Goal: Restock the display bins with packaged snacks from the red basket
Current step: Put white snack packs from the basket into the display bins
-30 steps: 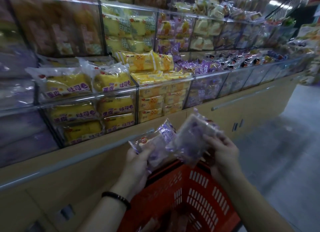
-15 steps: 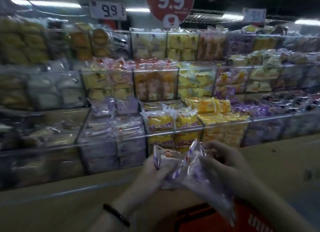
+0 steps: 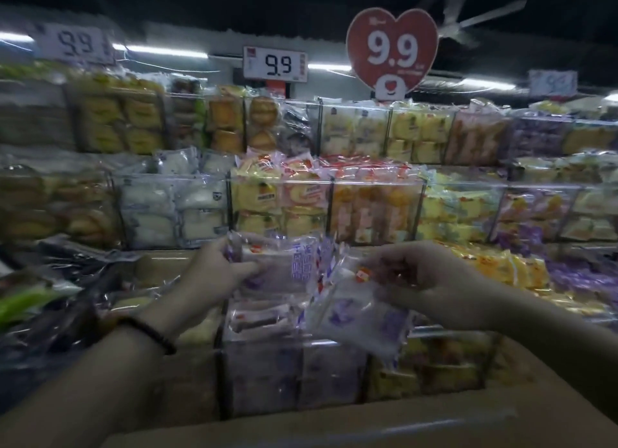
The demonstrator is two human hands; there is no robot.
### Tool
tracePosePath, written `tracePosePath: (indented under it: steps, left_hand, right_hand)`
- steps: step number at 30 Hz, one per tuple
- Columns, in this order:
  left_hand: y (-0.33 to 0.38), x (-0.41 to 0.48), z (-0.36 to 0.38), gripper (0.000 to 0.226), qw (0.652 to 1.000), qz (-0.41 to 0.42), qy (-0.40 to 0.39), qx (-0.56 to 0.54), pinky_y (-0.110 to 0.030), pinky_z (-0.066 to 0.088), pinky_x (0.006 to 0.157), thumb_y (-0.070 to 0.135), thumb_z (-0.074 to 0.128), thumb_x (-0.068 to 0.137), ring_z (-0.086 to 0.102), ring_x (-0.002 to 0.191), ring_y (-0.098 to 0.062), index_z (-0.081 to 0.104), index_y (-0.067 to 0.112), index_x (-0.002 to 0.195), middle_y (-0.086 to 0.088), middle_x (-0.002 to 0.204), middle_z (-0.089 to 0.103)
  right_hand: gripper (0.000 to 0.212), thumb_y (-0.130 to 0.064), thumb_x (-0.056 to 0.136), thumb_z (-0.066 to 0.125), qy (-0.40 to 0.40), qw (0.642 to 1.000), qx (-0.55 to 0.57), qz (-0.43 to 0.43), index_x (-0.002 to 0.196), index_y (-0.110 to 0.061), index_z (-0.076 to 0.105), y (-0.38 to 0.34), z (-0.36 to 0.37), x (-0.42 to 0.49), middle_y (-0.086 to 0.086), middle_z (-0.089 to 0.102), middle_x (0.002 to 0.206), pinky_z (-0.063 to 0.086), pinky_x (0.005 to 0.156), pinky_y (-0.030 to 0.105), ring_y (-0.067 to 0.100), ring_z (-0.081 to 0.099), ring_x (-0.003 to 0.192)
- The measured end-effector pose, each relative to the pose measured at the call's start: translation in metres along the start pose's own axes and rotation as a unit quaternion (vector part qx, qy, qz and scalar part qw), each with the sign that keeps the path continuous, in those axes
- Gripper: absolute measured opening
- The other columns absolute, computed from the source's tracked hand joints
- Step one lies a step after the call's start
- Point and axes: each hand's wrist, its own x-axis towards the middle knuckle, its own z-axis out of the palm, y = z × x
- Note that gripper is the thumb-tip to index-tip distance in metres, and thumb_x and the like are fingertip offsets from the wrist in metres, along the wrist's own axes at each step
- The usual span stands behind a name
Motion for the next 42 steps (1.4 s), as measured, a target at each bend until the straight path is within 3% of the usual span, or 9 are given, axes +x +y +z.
tracePosePath:
  steps: [3,7,12,15,19,22,27,35,42]
  left_hand:
    - [-0.005,0.052,-0.012,0.028,0.999,-0.002,-0.013,0.038,-0.024,0.057,0.049,-0.001,0.085,0.080,0.075,0.061,-0.016,0.078,0.015,0.101,-0.011,0.074,0.078]
    - [-0.029,0.115,-0.022,0.035,0.994,0.014,-0.015,0.107,-0.023,0.054,0.047,0.003,0.094,0.071,0.067,0.060,-0.009,0.079,0.019,0.099,-0.012,0.079,0.070]
    - [-0.086,0.139,-0.030,0.053,0.982,0.068,0.008,0.179,-0.033,0.064,0.072,0.005,0.092,0.075,0.076,0.079,-0.008,0.072,0.037,0.113,0.008,0.088,0.080]
    - [-0.087,0.140,-0.032,0.048,0.959,0.108,0.030,0.261,-0.009,0.045,0.058,0.012,0.086,0.082,0.064,0.070,0.004,0.068,0.049,0.108,0.016,0.078,0.070]
    - [-0.091,0.139,-0.027,0.033,0.924,0.087,0.012,0.371,-0.013,0.032,0.055,0.011,0.079,0.078,0.055,0.073,-0.011,0.071,0.043,0.082,0.003,0.083,0.058]
    - [-0.090,0.139,-0.025,0.035,0.917,0.091,0.006,0.388,-0.026,0.043,0.073,0.023,0.079,0.078,0.058,0.092,-0.021,0.067,0.052,0.095,-0.002,0.096,0.053]
    - [-0.092,0.136,-0.019,0.052,0.913,0.101,-0.024,0.394,-0.039,0.037,0.116,0.039,0.081,0.080,0.038,0.123,-0.023,0.060,0.063,0.121,0.006,0.118,0.035]
    - [-0.101,0.139,-0.016,0.050,0.922,0.082,-0.050,0.374,-0.052,0.042,0.117,0.049,0.081,0.071,0.043,0.132,-0.029,0.058,0.076,0.107,0.007,0.122,0.038]
    - [-0.110,0.147,-0.016,0.052,0.921,0.080,-0.051,0.379,-0.056,0.042,0.115,0.055,0.072,0.070,0.052,0.124,-0.032,0.050,0.085,0.107,0.007,0.123,0.036]
  right_hand:
    - [0.022,-0.021,0.097,0.070,0.008,0.994,-0.108,0.009,0.115,-0.034,0.071,0.010,0.001,0.048,-0.026,0.064,0.083,0.052,0.075,0.021,-0.003,0.061,0.078]
    - [0.020,-0.020,0.098,0.070,0.032,0.984,-0.174,-0.005,0.110,-0.035,0.072,0.030,0.003,0.106,-0.021,0.069,0.095,0.052,0.081,0.020,-0.003,0.064,0.091]
    - [0.019,-0.018,0.096,0.070,0.023,0.972,-0.231,-0.016,0.096,-0.037,0.066,0.056,0.013,0.164,-0.018,0.069,0.091,0.051,0.078,0.025,-0.001,0.063,0.086]
    - [0.036,-0.015,0.094,0.067,0.043,0.968,-0.244,-0.035,0.083,-0.048,0.059,0.064,0.020,0.192,-0.021,0.066,0.085,0.054,0.082,0.036,0.004,0.062,0.084]
    - [0.021,-0.023,0.097,0.067,0.027,0.943,-0.331,-0.006,0.094,-0.043,0.063,0.080,0.039,0.216,-0.023,0.064,0.098,0.039,0.098,0.049,0.010,0.055,0.107]
    - [0.021,-0.021,0.097,0.066,0.017,0.904,-0.426,0.008,0.105,-0.040,0.066,0.101,0.067,0.221,-0.019,0.063,0.114,0.034,0.104,0.053,0.013,0.046,0.127]
    - [0.031,-0.012,0.092,0.064,0.052,0.922,-0.375,0.080,0.116,-0.032,0.065,0.113,0.093,0.225,-0.006,0.061,0.116,0.056,0.082,0.039,0.021,0.059,0.106]
    - [0.082,-0.090,0.078,0.046,0.080,0.902,-0.420,0.059,0.131,-0.027,0.042,0.097,0.100,0.198,-0.003,0.050,0.126,0.053,0.069,0.037,0.020,0.055,0.101]
    - [0.084,-0.079,0.090,0.049,0.048,0.871,-0.415,0.258,0.142,-0.012,0.045,0.092,0.125,0.209,0.014,0.043,0.140,0.050,0.093,0.054,0.040,0.045,0.129]
